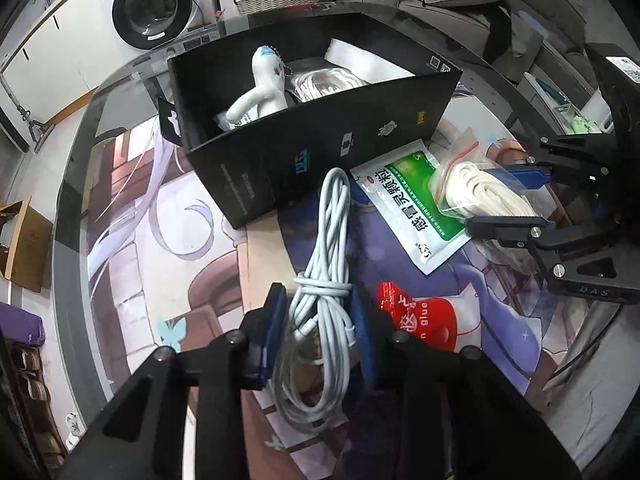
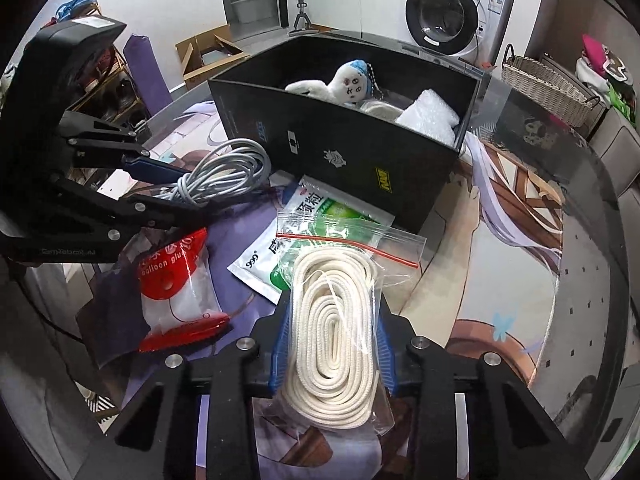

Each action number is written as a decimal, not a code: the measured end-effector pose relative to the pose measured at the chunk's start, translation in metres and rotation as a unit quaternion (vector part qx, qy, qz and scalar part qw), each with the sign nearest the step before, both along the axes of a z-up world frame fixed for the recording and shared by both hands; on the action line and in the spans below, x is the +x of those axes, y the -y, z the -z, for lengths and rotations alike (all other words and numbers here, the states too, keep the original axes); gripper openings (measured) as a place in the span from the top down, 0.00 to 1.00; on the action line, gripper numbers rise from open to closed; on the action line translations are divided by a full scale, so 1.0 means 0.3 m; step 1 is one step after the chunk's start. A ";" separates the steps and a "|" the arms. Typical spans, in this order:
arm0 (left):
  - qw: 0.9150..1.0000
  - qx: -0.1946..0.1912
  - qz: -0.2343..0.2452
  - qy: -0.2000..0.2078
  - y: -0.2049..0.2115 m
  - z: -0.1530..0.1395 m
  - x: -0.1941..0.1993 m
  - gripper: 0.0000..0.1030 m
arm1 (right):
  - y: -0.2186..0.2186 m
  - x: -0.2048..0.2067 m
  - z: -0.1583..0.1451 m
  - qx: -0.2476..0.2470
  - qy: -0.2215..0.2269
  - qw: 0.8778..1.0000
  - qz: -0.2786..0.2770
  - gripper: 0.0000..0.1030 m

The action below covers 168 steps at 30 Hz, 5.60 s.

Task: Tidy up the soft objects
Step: 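Lift the cable with the left gripper while the right gripper lifts the rope bag above the box, then lower the cable into the box with the left gripper while the right lowers the rope bag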

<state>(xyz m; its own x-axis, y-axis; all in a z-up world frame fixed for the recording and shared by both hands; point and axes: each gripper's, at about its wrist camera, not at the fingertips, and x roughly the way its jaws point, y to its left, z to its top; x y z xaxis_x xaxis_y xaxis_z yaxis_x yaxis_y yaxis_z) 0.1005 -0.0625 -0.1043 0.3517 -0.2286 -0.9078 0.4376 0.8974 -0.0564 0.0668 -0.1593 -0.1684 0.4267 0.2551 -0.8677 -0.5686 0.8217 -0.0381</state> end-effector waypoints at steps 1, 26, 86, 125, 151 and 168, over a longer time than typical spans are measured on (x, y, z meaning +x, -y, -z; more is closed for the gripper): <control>1.000 0.000 0.001 0.002 -0.006 -0.001 -0.002 0.70 | 0.001 -0.002 -0.005 0.001 0.002 1.000 0.001 0.65; 0.984 -0.074 -0.004 0.162 0.002 -0.224 -0.084 0.70 | 0.027 -0.042 -0.249 0.097 0.133 0.986 0.020 0.65; 0.899 -0.128 -0.075 0.412 -0.115 -0.406 -0.281 0.69 | 0.104 -0.318 -0.513 0.214 0.396 0.892 0.042 0.65; 0.897 -0.148 -0.090 0.406 -0.119 -0.419 -0.224 0.69 | 0.065 -0.294 -0.522 0.227 0.384 0.894 0.042 0.65; 0.887 -0.185 -0.152 0.394 -0.132 -0.445 0.052 0.69 | -0.037 -0.060 -0.577 0.232 0.388 0.887 0.090 0.65; 0.919 -0.152 -0.153 0.331 -0.104 -0.375 0.145 0.69 | -0.039 0.062 -0.558 0.200 0.333 0.916 0.099 0.65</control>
<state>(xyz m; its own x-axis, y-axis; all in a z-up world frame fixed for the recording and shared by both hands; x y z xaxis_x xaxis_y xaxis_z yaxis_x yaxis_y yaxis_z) 0.1440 -0.0313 0.0081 0.8938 -0.2338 -0.3827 0.1954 0.9711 -0.1369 0.0855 -0.1475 -0.0010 0.8996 0.3562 -0.2527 -0.3671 0.9302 0.0046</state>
